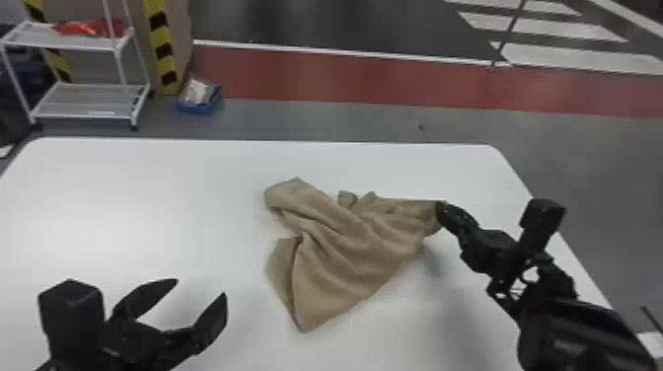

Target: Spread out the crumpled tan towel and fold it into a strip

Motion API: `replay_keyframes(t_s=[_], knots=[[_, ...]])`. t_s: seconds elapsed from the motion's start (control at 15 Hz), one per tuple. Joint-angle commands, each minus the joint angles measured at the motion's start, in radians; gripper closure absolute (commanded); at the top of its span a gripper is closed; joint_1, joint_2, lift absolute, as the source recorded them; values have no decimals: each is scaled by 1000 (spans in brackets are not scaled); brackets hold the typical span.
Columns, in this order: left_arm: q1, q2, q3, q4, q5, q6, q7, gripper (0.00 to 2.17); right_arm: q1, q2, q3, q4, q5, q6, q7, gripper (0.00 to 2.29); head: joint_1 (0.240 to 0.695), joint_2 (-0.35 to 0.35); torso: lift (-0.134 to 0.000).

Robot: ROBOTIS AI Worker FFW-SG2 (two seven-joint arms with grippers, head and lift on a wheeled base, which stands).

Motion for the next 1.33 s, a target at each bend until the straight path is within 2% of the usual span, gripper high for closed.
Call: replay_keyframes(t_s=[0.0,0.07,0.33,0.87,0.93,1.07,1.2,1.27], knots=[[-49,-3,-90,11,-7,134,0,188,67,1,-11,-59,0,-10,0,1055,695,-220,-124],[-58,-3,-124,18,-7,143,4,188,87,8,-14,-79,0,-10,0,1055,695,-270,-124],[-81,-3,-205,24,-6,174,5,191,122,20,-13,-115,15,-6,-2,1055,695,-346,-124],[-130,-3,-268,145,-49,174,54,292,126,37,0,-125,23,18,-10,1055,695,-350,-124],[-138,-3,-273,157,-69,174,56,451,126,40,1,-125,26,18,-10,1055,695,-350,-124],[-140,-3,-274,154,-72,143,46,961,124,40,1,-125,29,18,-11,1055,695,-350,-124],[-135,-3,-273,136,-67,103,37,1808,121,40,-5,-125,29,18,-13,1055,695,-350,-124],[-129,-3,-271,116,-63,103,34,2152,119,38,-11,-125,31,18,-13,1055,695,-350,-124]])
